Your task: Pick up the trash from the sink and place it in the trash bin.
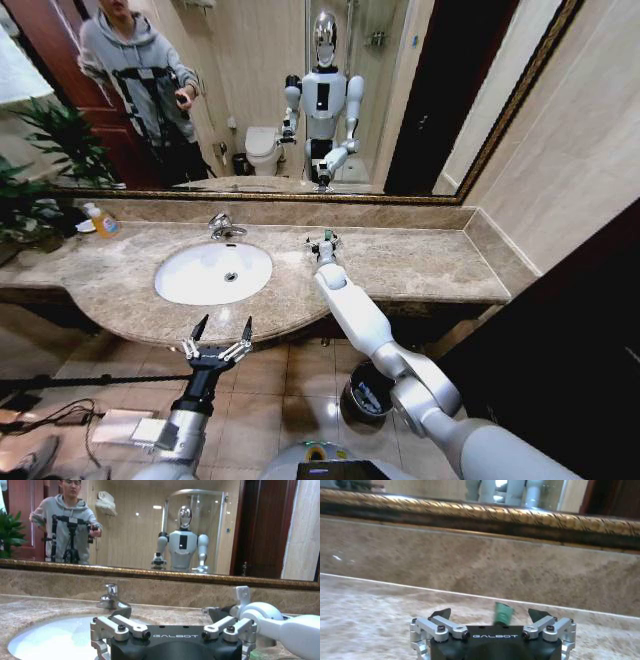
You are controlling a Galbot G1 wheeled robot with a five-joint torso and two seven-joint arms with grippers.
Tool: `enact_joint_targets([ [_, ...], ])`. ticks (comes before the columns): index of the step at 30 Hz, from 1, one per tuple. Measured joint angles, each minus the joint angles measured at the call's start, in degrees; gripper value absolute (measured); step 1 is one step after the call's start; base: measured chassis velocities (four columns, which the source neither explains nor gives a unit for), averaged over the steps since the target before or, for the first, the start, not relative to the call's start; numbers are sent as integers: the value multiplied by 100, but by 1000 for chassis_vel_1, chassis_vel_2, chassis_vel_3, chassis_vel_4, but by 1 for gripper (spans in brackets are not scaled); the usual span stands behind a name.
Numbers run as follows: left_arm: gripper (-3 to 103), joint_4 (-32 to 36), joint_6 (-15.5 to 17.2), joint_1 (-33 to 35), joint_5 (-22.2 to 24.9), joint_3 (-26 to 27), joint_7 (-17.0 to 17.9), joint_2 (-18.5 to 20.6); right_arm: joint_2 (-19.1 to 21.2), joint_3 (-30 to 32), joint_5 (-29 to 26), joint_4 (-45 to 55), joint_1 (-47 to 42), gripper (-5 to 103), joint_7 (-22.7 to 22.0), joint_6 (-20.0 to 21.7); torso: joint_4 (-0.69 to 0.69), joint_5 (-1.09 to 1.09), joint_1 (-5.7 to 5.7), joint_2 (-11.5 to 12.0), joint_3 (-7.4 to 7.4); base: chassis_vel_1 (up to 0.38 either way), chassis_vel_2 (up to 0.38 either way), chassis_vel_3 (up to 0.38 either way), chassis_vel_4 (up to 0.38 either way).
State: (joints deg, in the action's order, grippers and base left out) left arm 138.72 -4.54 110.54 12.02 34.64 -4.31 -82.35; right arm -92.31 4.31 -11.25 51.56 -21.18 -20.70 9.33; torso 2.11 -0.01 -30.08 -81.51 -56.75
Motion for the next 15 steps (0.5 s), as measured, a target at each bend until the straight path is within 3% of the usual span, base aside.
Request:
enact_joint_targets([
  [3, 100, 0, 0, 0, 0, 0, 0, 0, -1, 104, 60, -116, 15, 101, 78, -47, -1, 0, 0, 0, 0, 0, 0, 0, 0],
  [6, 100, 0, 0, 0, 0, 0, 0, 0, 3, 278, 75, -188, -6, 85, 112, -63, -1, 1, 0, 0, 0, 0, 0, 0, 0],
  [8, 100, 0, 0, 0, 0, 0, 0, 0, 3, 298, 68, -190, -13, 85, 114, -63, -1, 1, 0, 0, 0, 0, 0, 0, 0],
  [12, 100, 0, 0, 0, 0, 0, 0, 0, 18, 359, 36, -188, -71, 64, 213, -64, 0, 1, 0, -1, 0, 0, 0, 0, 0],
  [15, 100, 0, 0, 0, 0, 0, 0, 0, 44, 361, 15, -171, -110, 59, 240, -69, 0, 1, 0, 0, 0, 0, 0, 0, 0],
])
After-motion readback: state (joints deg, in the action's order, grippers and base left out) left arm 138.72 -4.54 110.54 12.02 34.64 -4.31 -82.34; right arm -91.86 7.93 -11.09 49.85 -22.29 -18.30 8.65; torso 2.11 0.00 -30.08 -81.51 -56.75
